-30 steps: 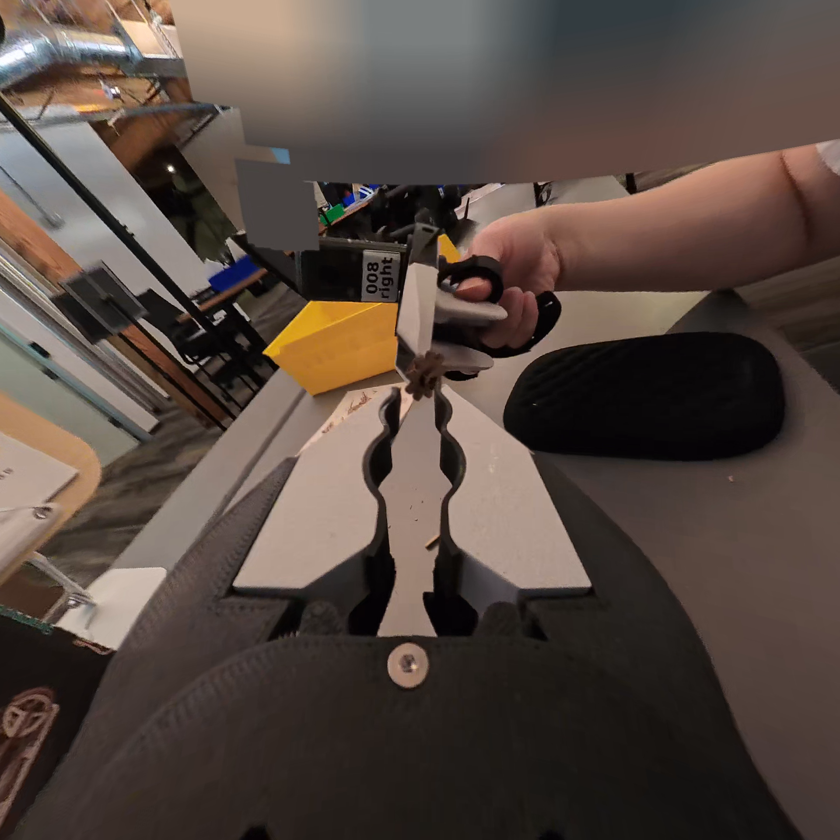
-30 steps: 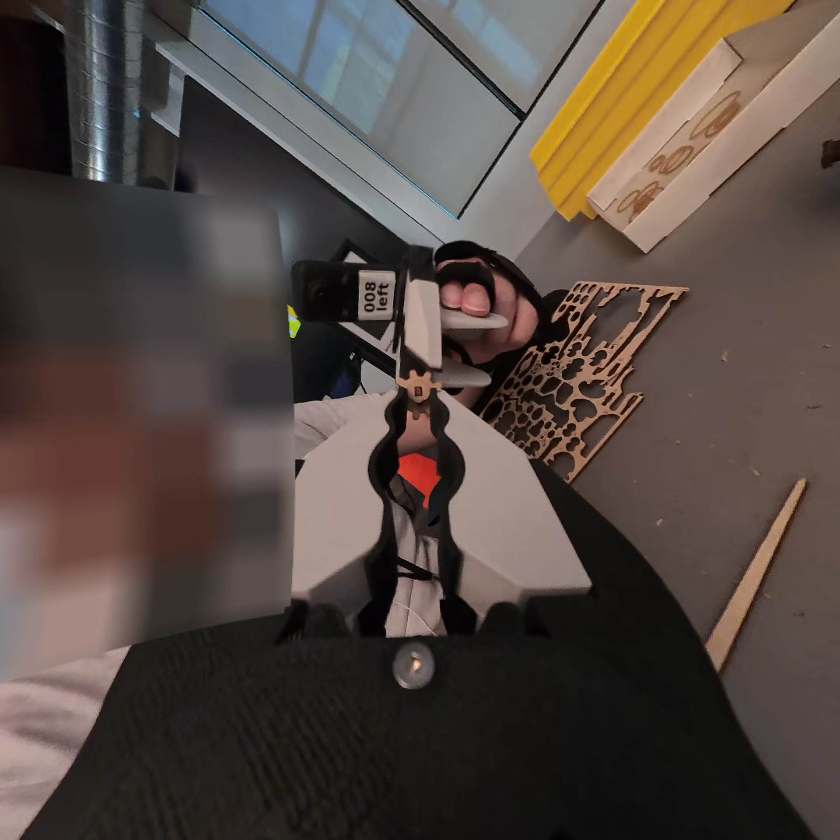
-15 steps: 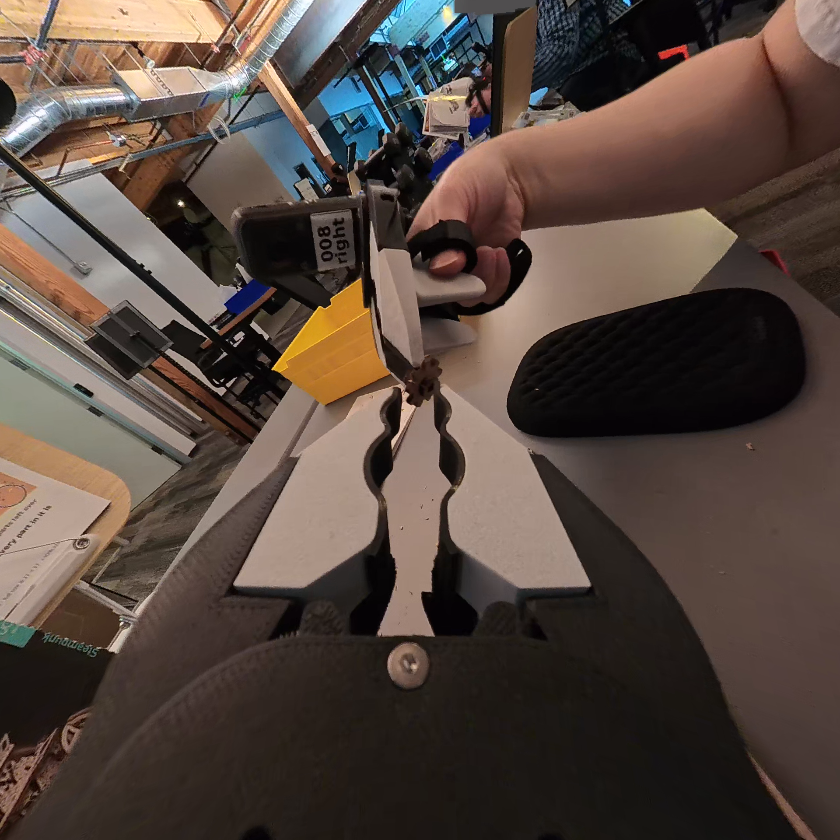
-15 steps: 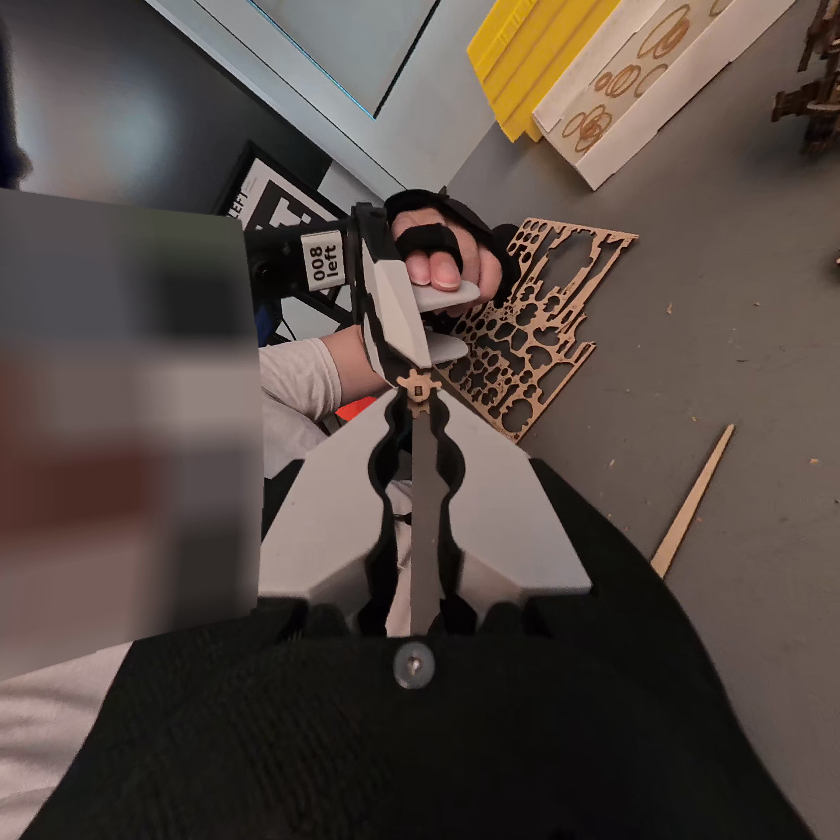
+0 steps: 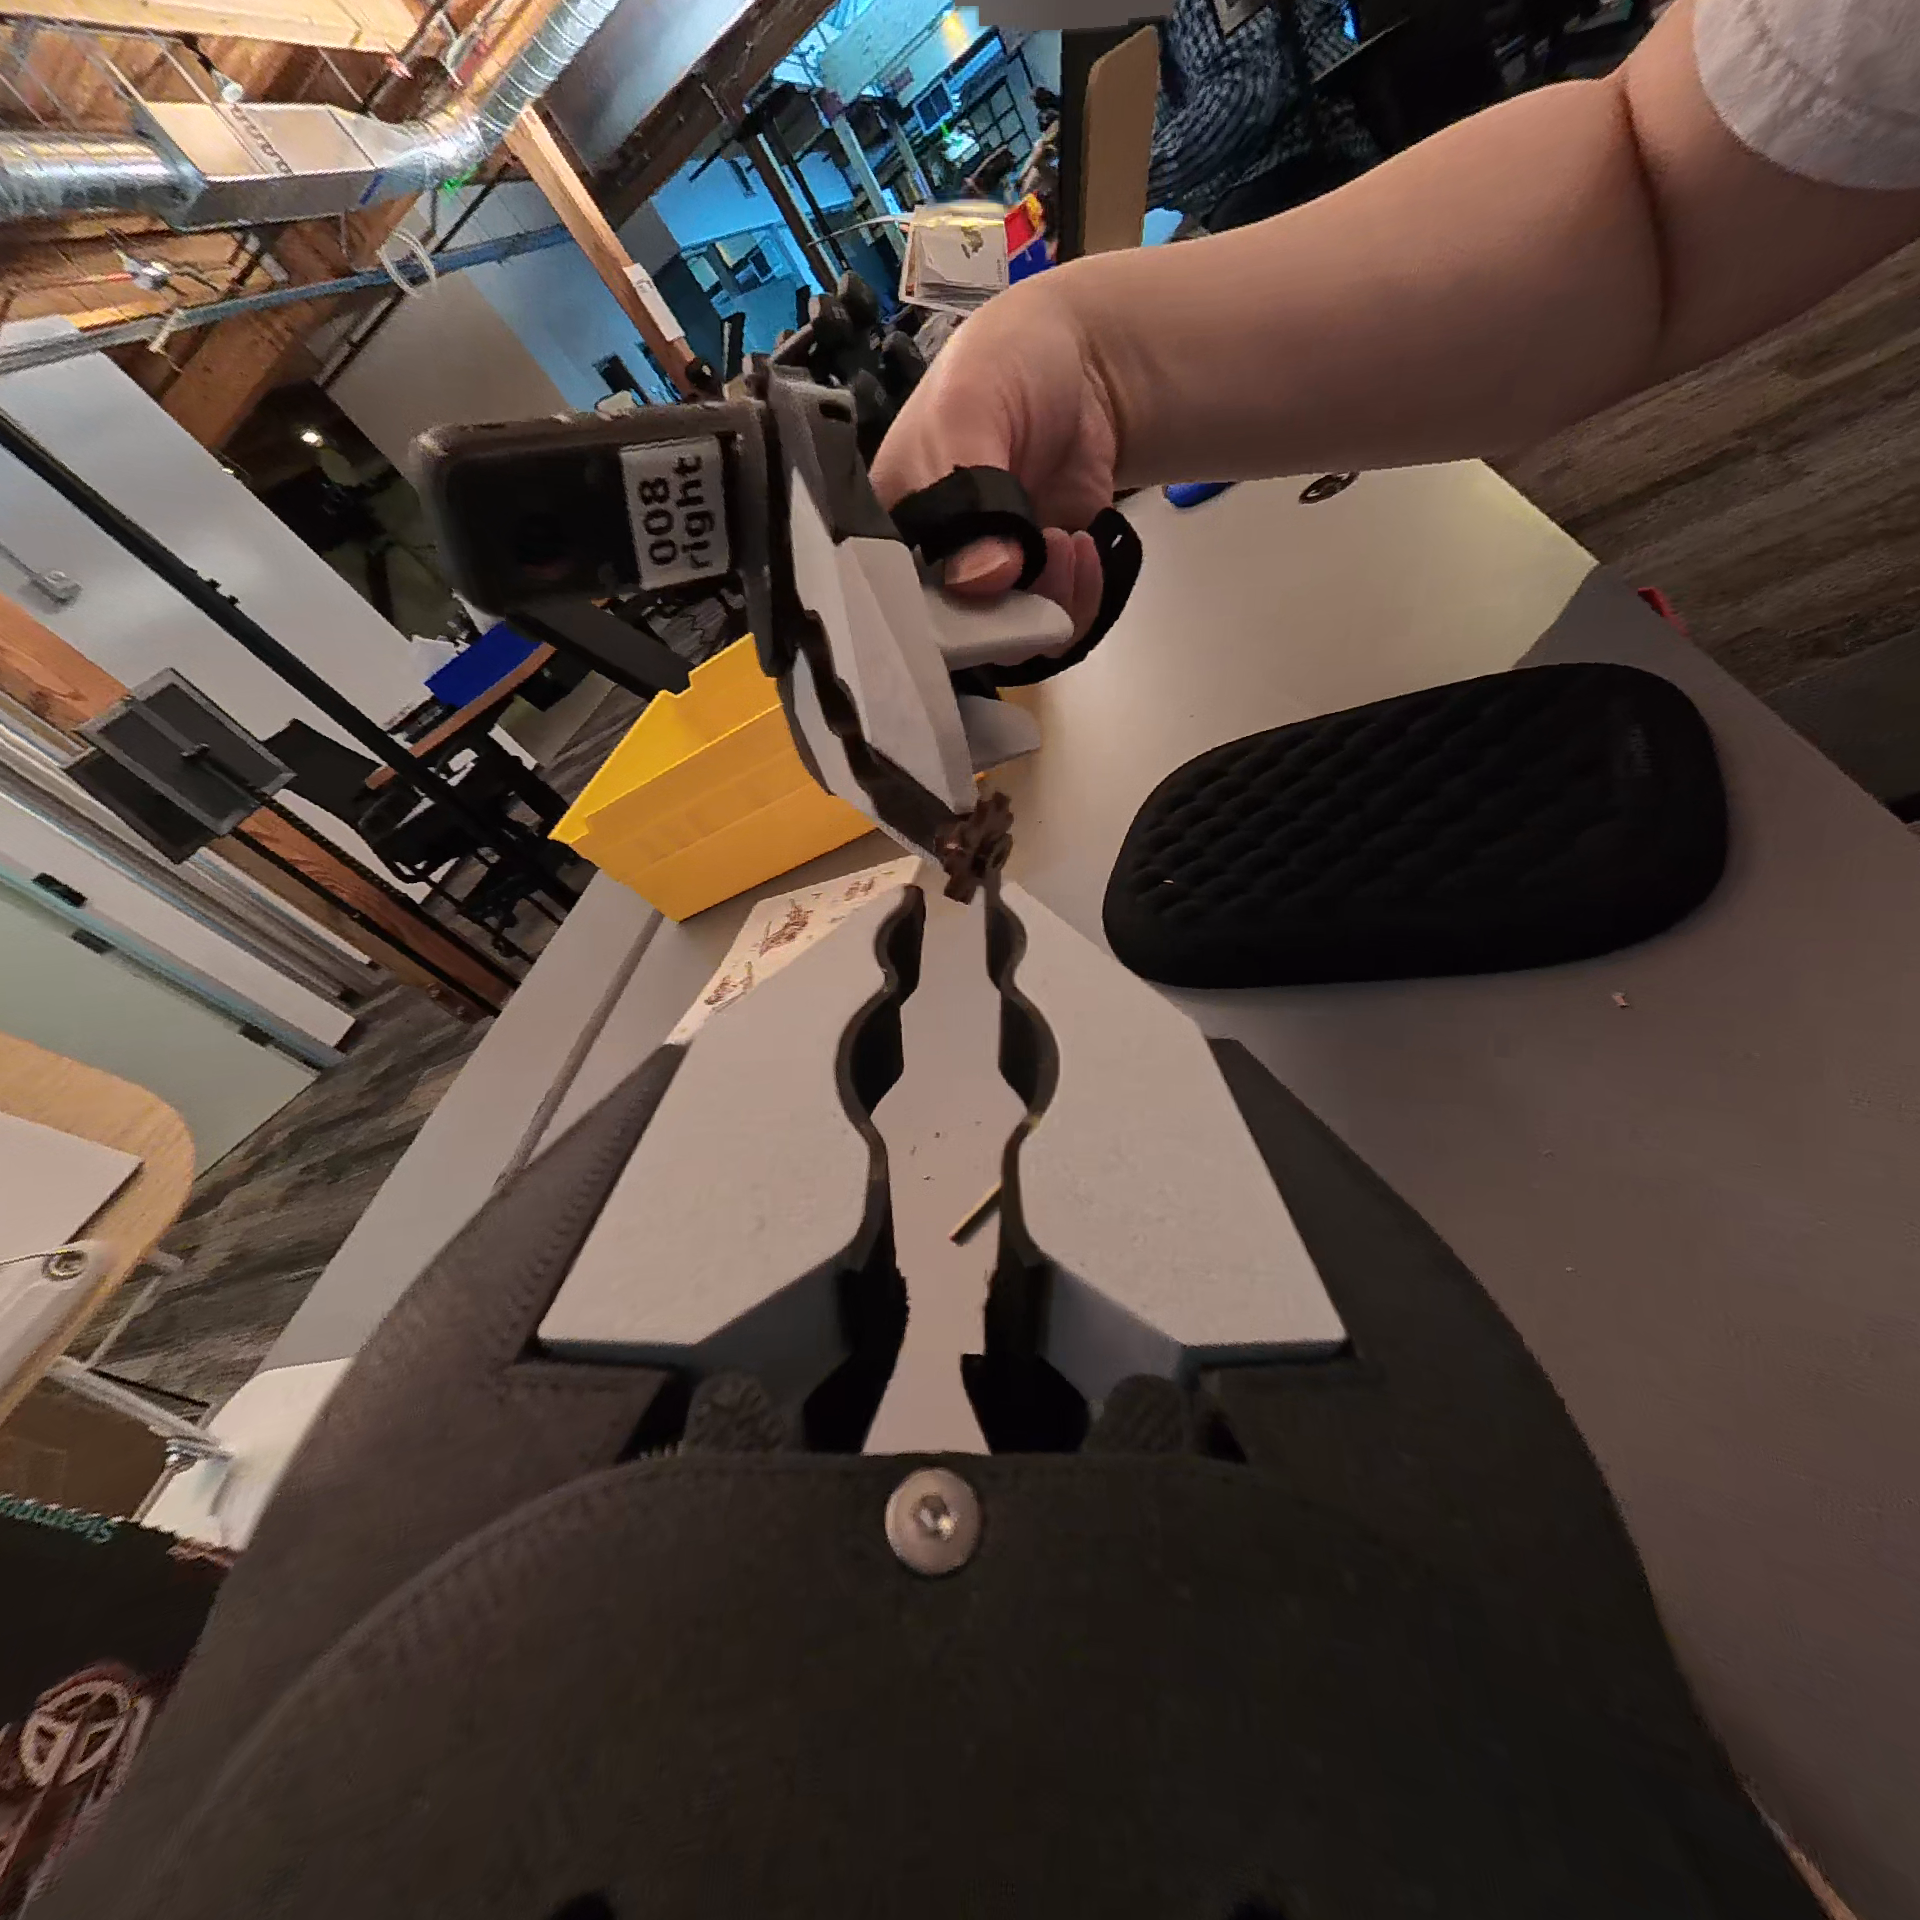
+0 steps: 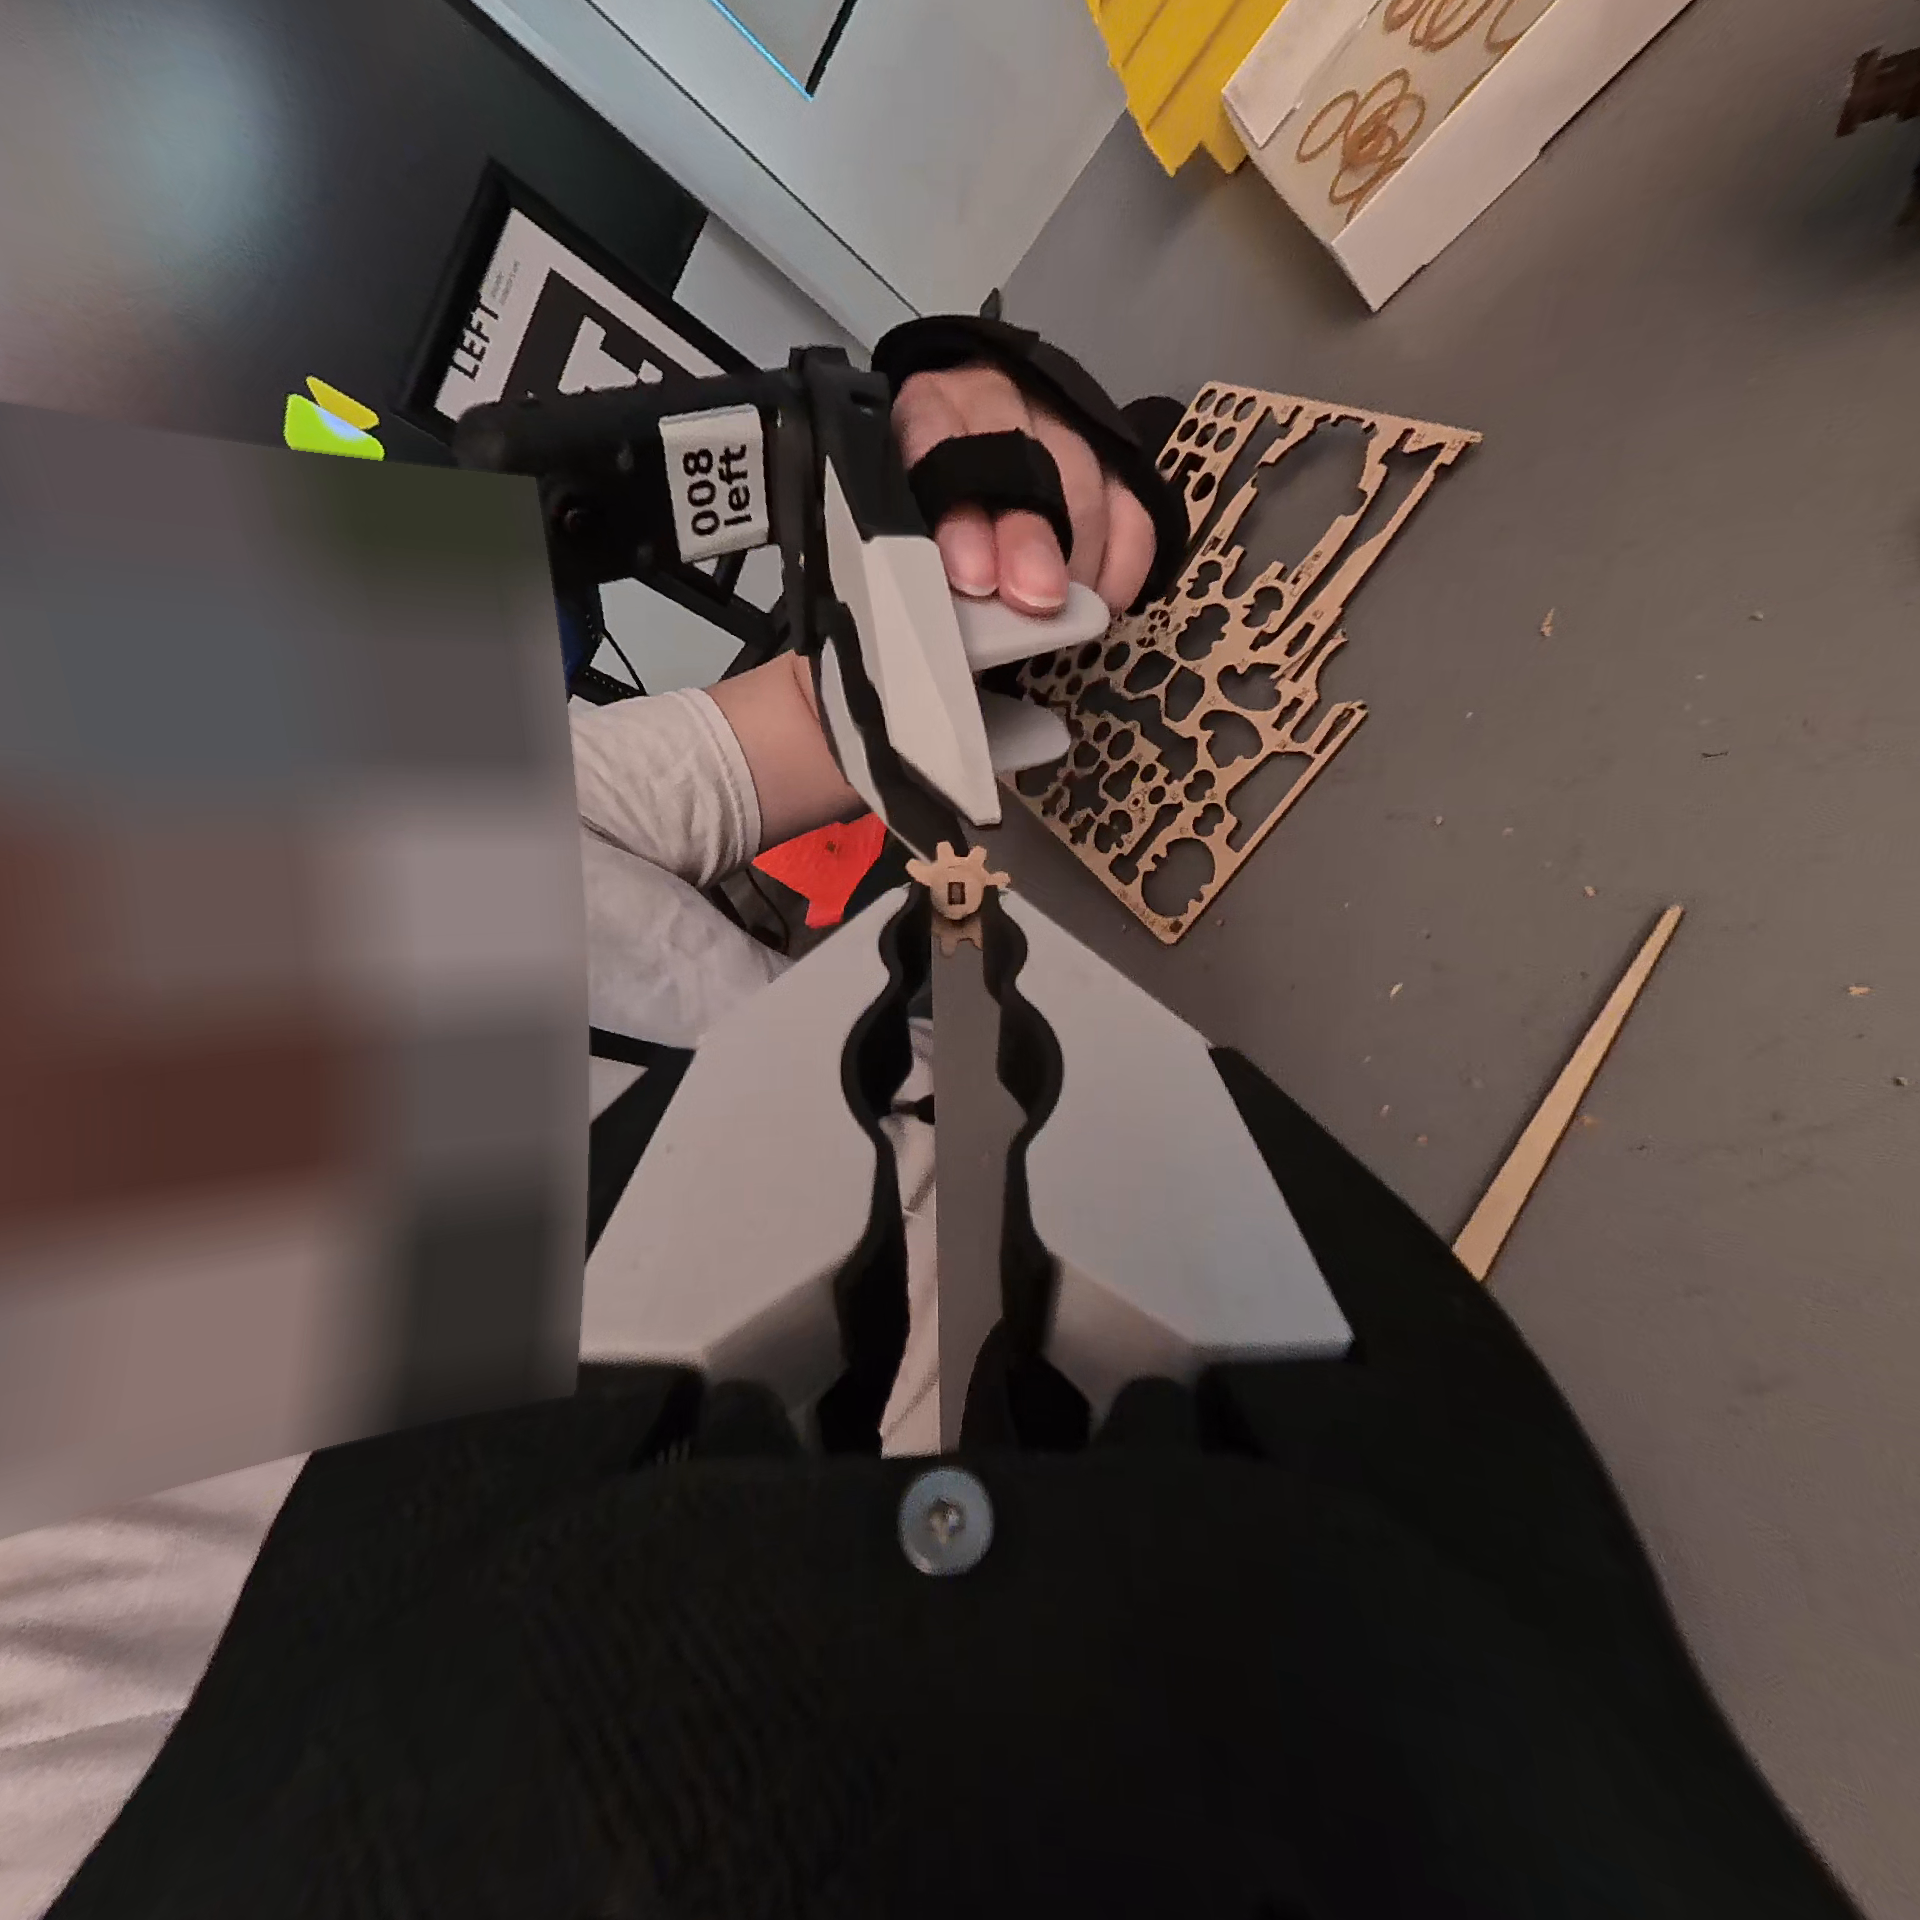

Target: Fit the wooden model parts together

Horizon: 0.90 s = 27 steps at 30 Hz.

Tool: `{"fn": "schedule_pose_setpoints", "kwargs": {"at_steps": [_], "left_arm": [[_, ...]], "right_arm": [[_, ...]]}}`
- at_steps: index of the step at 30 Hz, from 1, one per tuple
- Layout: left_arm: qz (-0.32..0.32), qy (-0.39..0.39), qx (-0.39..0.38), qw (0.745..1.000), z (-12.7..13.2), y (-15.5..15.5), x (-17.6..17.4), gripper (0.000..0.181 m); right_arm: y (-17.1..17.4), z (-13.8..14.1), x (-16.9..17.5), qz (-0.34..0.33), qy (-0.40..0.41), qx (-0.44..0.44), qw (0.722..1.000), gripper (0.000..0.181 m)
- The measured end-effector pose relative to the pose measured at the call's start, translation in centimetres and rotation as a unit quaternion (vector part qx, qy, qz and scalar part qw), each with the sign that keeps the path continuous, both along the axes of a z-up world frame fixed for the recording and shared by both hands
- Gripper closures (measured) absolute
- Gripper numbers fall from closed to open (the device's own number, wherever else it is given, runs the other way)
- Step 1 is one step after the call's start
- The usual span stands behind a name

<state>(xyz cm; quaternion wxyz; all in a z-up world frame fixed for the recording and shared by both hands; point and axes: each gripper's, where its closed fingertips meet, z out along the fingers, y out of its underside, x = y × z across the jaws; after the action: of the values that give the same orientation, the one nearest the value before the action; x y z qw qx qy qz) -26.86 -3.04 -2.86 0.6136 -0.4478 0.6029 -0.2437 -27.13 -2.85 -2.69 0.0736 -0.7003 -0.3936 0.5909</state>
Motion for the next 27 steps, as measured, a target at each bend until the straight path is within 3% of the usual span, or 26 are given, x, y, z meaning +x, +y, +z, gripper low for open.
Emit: {"fn": "schedule_pose_setpoints", "kwargs": {"at_steps": [9,11,13,15,17,22,23,27], "left_arm": [[-0.026,0.038,0.008,0.999,-1.2,-1.1,0.3,0.177],[-0.024,0.027,-0.004,0.999,-0.7,-0.9,0.2,0.177],[-0.010,0.017,-0.005,1.000,-0.4,-0.3,0.0,0.178],[0.006,0.020,-0.003,1.000,-0.4,0.4,-0.3,0.178],[0.021,0.026,-0.002,0.999,-0.6,0.9,-0.4,0.178],[0.026,0.058,0.001,0.998,-1.7,0.6,0.3,0.178],[0.031,0.060,-0.002,0.998,-1.8,0.7,0.4,0.178],[0.039,0.064,-0.032,0.997,-2.1,0.6,1.0,0.178]], "right_arm": [[-0.6,-0.9,-0.2,0.033,-0.004,0.000,0.999,0.172],[-0.3,-0.3,-0.3,0.034,0.028,0.040,0.998,0.159],[-0.1,-0.4,-0.1,0.038,0.041,0.132,0.990,0.143],[1.6,-1.9,0.2,0.012,-0.005,0.304,0.953,0.137],[2.3,-3.6,0.4,0.014,-0.076,0.439,0.895,0.128],[3.2,-6.8,-0.6,0.039,-0.226,0.613,0.756,0.147],[3.4,-7.4,-0.7,0.045,-0.244,0.617,0.747,0.152],[2.8,-8.6,-1.9,0.048,-0.236,0.551,0.799,0.162]]}}
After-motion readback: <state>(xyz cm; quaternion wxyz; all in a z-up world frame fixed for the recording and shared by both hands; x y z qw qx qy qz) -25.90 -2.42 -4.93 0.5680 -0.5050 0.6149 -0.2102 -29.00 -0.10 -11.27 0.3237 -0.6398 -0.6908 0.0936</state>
